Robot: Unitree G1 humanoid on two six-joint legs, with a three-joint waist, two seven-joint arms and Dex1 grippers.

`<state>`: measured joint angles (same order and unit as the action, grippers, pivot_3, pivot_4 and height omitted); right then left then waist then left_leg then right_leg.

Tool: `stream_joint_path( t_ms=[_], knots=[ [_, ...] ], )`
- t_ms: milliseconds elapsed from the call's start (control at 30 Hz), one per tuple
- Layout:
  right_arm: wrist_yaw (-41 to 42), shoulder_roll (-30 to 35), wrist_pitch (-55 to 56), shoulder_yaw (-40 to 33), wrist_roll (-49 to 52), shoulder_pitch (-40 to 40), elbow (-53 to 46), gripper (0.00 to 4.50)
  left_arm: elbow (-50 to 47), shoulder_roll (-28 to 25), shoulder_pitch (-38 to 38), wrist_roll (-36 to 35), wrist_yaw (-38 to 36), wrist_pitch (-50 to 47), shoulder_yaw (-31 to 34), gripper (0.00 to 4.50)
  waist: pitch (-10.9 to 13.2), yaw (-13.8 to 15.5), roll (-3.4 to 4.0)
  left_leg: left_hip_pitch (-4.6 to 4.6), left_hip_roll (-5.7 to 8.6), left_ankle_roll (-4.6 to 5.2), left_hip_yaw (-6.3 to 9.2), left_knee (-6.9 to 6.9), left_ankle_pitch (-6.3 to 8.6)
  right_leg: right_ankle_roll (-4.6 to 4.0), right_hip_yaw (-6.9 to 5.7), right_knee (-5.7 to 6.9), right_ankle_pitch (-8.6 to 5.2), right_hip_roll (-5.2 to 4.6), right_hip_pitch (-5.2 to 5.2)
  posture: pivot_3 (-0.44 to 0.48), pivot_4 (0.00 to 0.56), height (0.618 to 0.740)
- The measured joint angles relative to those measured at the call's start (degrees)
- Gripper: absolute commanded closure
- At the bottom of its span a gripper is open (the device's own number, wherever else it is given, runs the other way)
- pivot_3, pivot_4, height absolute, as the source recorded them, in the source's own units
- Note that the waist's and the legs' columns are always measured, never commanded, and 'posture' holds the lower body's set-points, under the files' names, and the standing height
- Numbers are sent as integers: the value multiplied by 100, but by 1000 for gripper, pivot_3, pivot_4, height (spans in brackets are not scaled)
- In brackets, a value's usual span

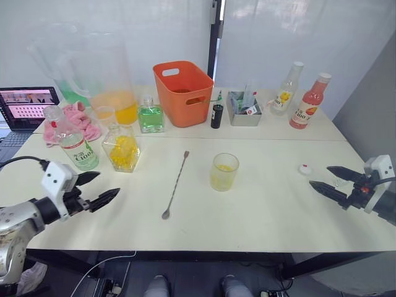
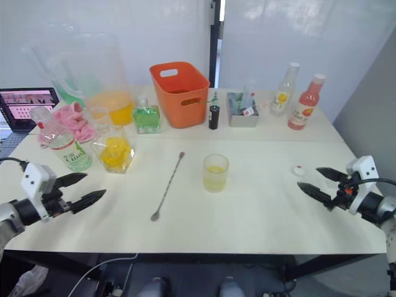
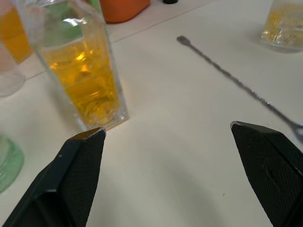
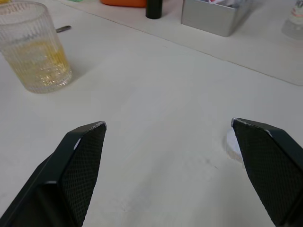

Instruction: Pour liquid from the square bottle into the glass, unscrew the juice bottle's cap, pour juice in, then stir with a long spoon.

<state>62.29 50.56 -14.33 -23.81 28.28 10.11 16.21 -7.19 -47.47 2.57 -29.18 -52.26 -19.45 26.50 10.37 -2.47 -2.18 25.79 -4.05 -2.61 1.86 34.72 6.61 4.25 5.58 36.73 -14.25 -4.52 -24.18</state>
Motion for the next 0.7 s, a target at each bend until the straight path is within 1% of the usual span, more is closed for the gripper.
stream_joint_path(
  t_ms=[67,167,333,500,600,700],
  knots=[
    [44,0,-53,2,-3,-1,107,0,164,37,-32,9,-18,238,88,25,0,1,0,-2,0,-23,0,0,14,0,0,1,0,0,0,0,150,725],
    [92,0,-144,2,4,-1,117,0,337,38,-124,4,-43,417,175,25,0,1,1,-3,0,-23,-2,1,14,0,1,1,-1,0,2,0,150,725],
    [119,0,-239,2,5,15,113,0,370,40,-118,4,-76,463,174,25,0,1,1,-3,0,-23,-3,0,15,1,2,2,-1,0,2,0,150,725],
    [166,0,-472,4,30,147,107,0,325,60,130,90,4,440,169,25,0,-14,1,-9,-2,-24,-6,-3,15,0,4,3,-2,0,2,0,150,725],
    [373,80,-716,71,196,380,45,0,52,120,288,98,196,345,182,25,0,-17,2,-11,-2,-36,-11,-3,23,0,8,2,-1,-1,3,0,150,725],
    [684,263,-1035,272,339,727,-208,0,-583,549,451,-81,662,-35,201,25,1,-13,5,-14,-3,-36,-12,-2,23,1,9,4,-2,-1,6,0,150,725]
  ],
)
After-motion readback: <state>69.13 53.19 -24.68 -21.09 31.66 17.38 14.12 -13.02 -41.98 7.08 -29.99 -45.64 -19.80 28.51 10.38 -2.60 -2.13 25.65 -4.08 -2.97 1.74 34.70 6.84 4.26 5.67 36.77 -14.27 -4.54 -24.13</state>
